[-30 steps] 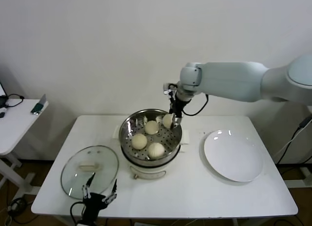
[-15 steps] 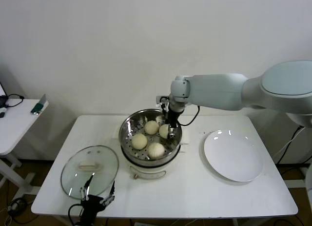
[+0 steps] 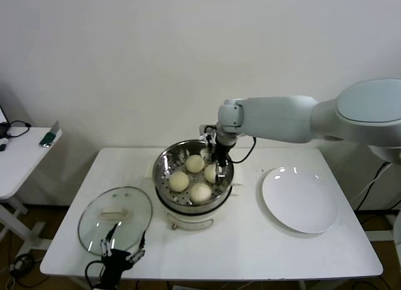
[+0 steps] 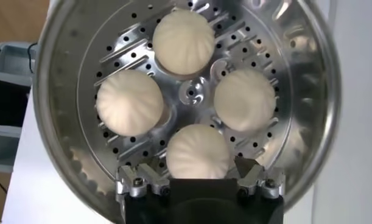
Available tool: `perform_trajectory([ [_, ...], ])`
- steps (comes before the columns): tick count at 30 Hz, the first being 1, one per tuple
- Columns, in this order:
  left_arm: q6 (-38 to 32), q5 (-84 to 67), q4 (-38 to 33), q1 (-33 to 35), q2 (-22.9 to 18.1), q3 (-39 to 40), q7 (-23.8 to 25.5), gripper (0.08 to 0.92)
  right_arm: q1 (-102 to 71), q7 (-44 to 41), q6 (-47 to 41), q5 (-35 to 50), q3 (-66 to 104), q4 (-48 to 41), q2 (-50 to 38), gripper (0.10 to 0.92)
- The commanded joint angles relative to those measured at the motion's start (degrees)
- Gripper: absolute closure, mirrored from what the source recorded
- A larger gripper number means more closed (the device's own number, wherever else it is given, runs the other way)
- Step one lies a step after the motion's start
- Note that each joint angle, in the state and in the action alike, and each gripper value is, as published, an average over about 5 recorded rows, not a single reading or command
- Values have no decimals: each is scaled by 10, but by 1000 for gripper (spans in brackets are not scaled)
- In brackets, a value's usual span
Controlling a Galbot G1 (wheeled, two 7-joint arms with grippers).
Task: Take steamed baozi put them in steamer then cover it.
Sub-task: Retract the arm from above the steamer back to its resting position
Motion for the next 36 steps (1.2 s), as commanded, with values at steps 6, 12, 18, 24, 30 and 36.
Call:
perform_trajectory([
  [6, 1, -5, -2, -4, -3, -7, -3, 177, 6, 112, 89, -5, 150, 54, -168, 203],
  [12, 2, -2, 0, -7, -9, -12, -8, 177, -51, 232, 173, -4, 221, 119, -275, 203],
  [18, 1, 6, -2, -14, -13, -18, -12, 177, -172, 283, 216, -25, 347, 165, -370, 203],
  [24, 7, 17, -18, -16, -20, -25, -14, 177, -371, 321, 237, -63, 574, 201, -439, 203],
  [30, 15, 64, -31, -28, -28, -30, -19, 177, -563, 349, 245, -87, 772, 247, -466, 203],
  [36, 31, 75, -51, -24, -24, -40, -23, 177, -749, 370, 225, -119, 977, 298, -451, 203],
])
